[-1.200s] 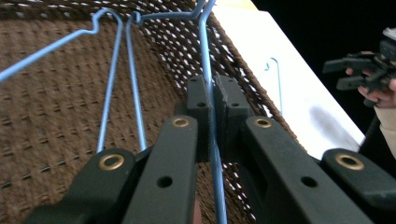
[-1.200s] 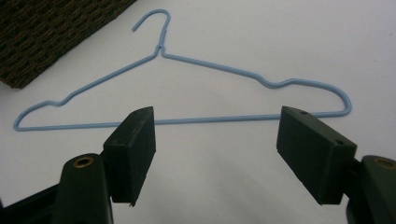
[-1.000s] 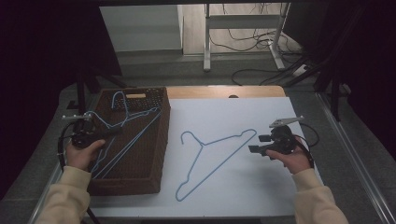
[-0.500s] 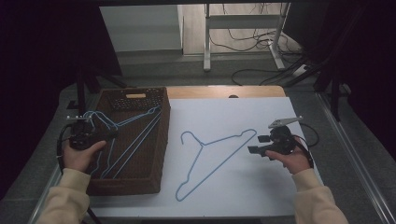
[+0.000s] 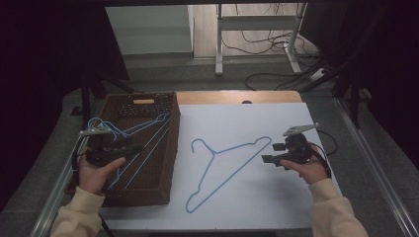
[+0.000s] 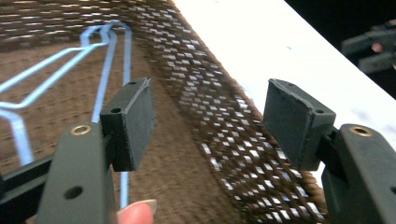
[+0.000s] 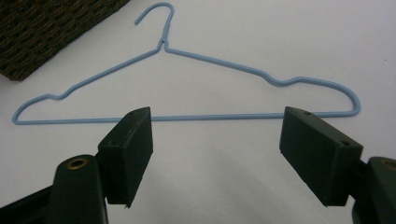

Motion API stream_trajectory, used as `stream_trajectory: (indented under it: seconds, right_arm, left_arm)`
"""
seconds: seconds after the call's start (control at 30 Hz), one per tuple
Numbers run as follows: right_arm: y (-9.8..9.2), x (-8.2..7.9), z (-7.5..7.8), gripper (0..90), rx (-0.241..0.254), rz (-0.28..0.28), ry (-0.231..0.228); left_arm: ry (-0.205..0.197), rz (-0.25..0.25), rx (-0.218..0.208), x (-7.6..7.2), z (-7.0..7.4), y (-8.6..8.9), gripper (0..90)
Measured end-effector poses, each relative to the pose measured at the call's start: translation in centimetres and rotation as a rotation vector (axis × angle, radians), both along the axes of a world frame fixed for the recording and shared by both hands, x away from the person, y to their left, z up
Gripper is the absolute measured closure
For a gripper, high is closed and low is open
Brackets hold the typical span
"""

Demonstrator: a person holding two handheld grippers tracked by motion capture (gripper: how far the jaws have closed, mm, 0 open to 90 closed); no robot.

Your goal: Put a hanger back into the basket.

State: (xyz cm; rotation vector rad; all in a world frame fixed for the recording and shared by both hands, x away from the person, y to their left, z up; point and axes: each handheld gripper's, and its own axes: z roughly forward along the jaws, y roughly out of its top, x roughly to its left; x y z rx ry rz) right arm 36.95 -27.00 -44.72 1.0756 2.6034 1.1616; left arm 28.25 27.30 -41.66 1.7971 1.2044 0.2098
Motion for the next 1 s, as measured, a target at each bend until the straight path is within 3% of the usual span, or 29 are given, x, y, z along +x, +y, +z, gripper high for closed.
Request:
stream_trajectory:
  seconds: [0.2,0.47,1.0]
  right_arm:
    - [-0.1,-0.2,0.2,26.0,0.001,-0.001,-0.007]
    - [-0.1,-0.3,0.3,26.0,0.004,-0.001,-0.013]
    - [0.1,-1.3,0.9,26.8,-0.005,-0.010,-0.056]
  left_arm:
    - [-0.020,-0.097,0.016,-0.8,0.0,-3.3,32.6]
    - [-0.043,-0.188,0.016,-1.4,-0.3,-5.8,31.7]
    - [-0.032,-0.224,0.008,-1.0,-0.9,-6.7,31.1]
